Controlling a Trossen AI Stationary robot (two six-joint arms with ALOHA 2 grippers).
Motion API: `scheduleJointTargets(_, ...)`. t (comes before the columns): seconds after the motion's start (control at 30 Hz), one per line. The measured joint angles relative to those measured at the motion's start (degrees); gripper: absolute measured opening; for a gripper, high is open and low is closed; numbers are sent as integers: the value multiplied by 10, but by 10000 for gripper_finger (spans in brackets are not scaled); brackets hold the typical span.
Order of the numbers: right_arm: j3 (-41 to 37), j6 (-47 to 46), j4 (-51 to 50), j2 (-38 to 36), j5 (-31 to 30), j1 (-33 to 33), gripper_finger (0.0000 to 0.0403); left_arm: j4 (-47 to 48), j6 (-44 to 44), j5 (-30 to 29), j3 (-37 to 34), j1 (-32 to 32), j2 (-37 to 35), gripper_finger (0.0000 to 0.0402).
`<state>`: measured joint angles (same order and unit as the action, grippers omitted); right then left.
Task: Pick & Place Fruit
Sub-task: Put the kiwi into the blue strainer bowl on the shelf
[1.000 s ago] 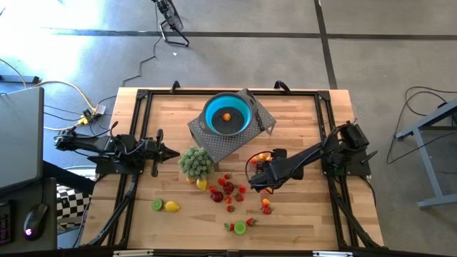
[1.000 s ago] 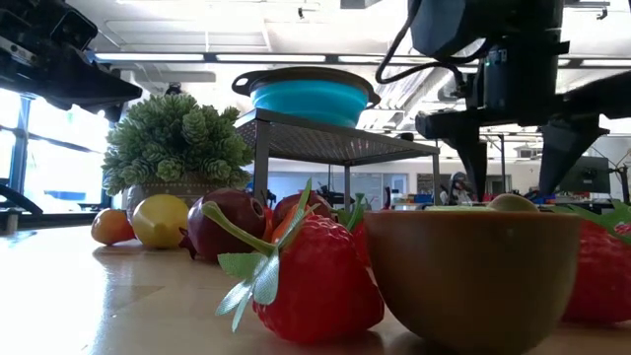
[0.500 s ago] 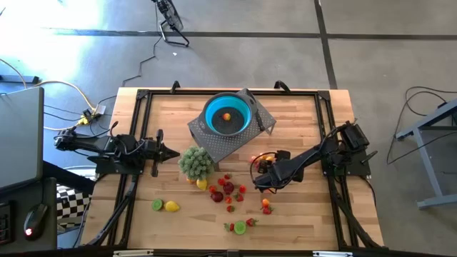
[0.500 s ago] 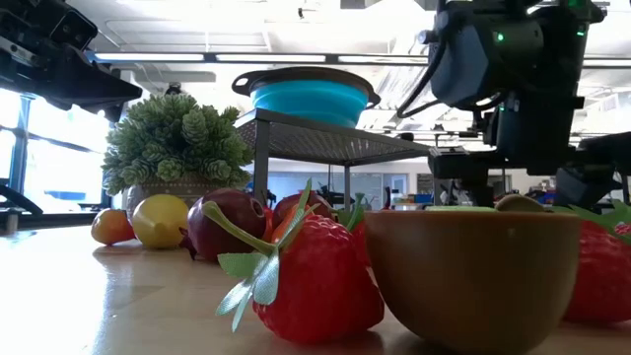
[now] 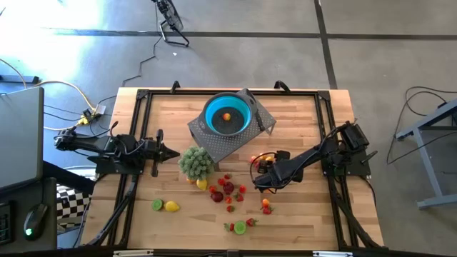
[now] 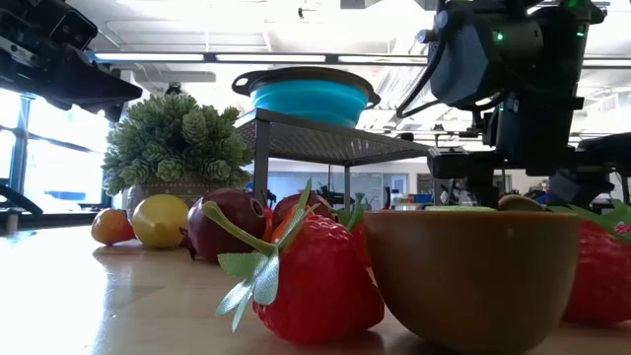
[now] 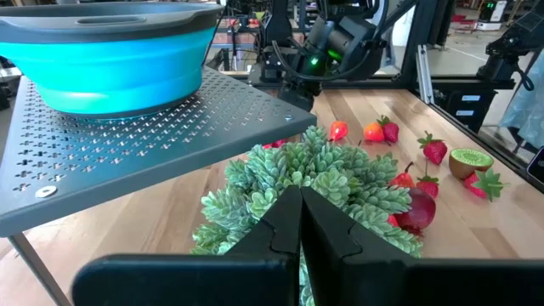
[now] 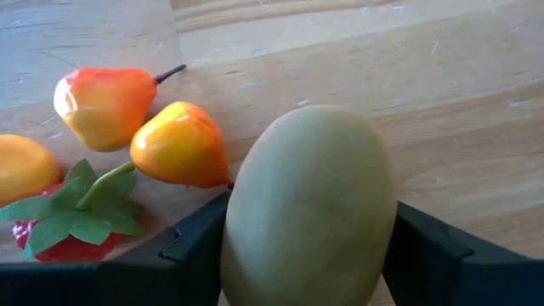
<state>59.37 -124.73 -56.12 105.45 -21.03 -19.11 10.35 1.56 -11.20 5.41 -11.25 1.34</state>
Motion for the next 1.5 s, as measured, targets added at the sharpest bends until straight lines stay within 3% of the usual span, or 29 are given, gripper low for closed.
scheduleJointTargets(0.93,0,46,-7,-2,16,0,228,0,0,0,0,0,0,1)
scheduleJointTargets(1.3,0,92,-7,-76,13,0,228,0,0,0,0,0,0,1)
scheduleJointTargets(1.5,0,140,2,-141,-17,0,227,0,0,0,0,0,0,1)
